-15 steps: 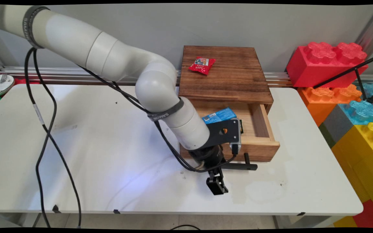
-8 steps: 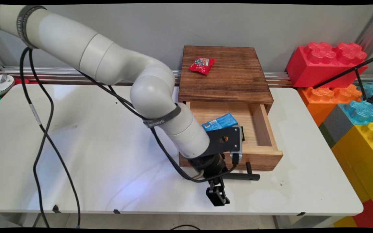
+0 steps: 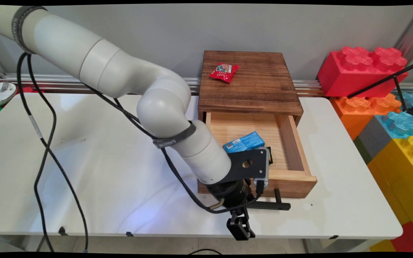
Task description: Open the drawer
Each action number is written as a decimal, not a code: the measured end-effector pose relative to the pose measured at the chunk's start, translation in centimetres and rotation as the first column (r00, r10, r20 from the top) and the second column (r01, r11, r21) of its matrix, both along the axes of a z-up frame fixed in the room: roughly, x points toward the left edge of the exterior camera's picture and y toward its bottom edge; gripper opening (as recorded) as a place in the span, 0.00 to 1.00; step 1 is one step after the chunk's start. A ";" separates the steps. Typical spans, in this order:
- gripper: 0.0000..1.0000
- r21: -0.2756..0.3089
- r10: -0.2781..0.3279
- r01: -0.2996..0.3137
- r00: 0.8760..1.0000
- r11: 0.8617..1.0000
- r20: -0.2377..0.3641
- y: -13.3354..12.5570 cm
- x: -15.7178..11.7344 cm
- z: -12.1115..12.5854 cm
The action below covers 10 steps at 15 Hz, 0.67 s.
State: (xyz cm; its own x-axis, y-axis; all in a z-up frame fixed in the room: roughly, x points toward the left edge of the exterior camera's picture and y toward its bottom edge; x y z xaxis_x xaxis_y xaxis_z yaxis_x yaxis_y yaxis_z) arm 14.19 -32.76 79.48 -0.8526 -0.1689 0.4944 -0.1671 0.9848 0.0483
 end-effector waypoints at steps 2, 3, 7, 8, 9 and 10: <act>1.00 0.001 -0.008 0.008 1.000 1.000 -0.005 0.5 0.0 0.1; 1.00 0.001 -0.011 0.011 1.000 1.000 -0.007 0.6 -0.1 0.1; 1.00 -0.005 -0.024 0.024 1.000 1.000 -0.014 1.2 -0.1 0.2; 1.00 -0.008 -0.027 0.027 1.000 1.000 -0.013 1.4 0.0 0.2; 1.00 -0.010 -0.028 0.028 1.000 1.000 -0.010 1.5 0.1 0.2; 1.00 -0.011 -0.029 0.029 1.000 1.000 -0.008 1.6 0.2 0.2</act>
